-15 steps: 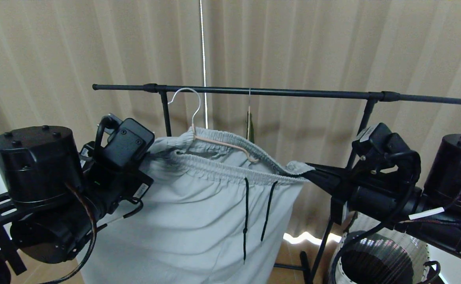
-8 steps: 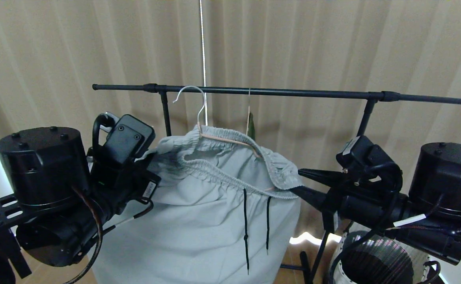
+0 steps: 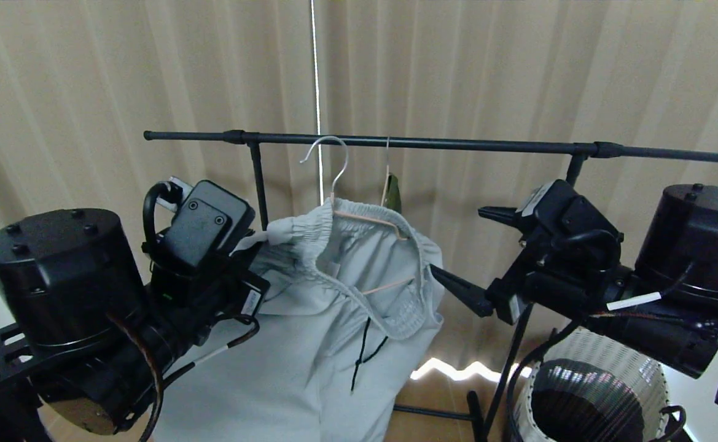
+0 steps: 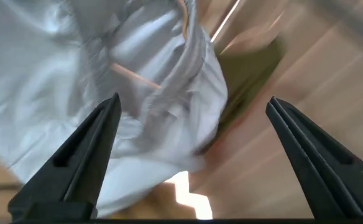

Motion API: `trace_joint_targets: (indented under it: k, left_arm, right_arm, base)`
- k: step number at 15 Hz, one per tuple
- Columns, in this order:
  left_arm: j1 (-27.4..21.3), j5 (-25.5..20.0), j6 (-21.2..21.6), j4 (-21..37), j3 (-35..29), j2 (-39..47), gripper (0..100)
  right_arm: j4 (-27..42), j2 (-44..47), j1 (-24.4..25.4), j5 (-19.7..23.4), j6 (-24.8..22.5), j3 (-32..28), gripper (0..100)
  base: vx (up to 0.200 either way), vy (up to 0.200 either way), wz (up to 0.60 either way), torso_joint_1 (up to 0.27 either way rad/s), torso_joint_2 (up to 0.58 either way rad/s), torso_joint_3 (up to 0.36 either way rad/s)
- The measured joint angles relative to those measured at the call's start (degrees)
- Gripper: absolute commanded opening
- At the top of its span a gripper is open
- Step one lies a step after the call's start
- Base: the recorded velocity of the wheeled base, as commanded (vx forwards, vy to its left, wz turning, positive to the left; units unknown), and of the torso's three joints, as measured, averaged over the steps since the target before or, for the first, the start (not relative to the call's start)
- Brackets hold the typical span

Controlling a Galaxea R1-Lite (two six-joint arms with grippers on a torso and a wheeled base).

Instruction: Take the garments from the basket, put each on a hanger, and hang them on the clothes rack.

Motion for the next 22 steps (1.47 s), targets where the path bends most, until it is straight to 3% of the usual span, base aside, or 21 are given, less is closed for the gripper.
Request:
trace_joint_targets:
  k: [5, 15, 16, 22]
  left_arm:
    - [-0.52, -8.97, 5.66, -8.81, 4.38, 0.17, 0]
    - [-2.89, -14.81, 6.89, -13.52, 5.49, 0.22, 0]
    - [-2.89, -14.84, 6.86, -13.53, 5.49, 0.20, 0]
    - [-2.86, -14.93, 6.78, -15.09, 5.42, 0.20, 0]
  right_arm:
    - [0.09, 3.74, -0.27, -0.02, -4.62, -5.01, 100]
    - [-0.10, 6.50, -0.30, 0.20, -4.77, -6.80, 100]
    - [-0.16, 6.42, -0.27, 0.28, -4.77, -6.74, 0]
    - [-0.46, 5.64, -0.22, 0.46, -4.68, -5.25, 0]
  base:
    - [0.000, 0.000, 0.00, 0.000, 0.00, 0.000]
    - [0.000, 0.000, 0.00, 0.000, 0.00, 0.000]
    - [0.000, 0.000, 0.00, 0.000, 0.00, 0.000]
    - [0.000, 0.000, 0.00, 0.000, 0.00, 0.000]
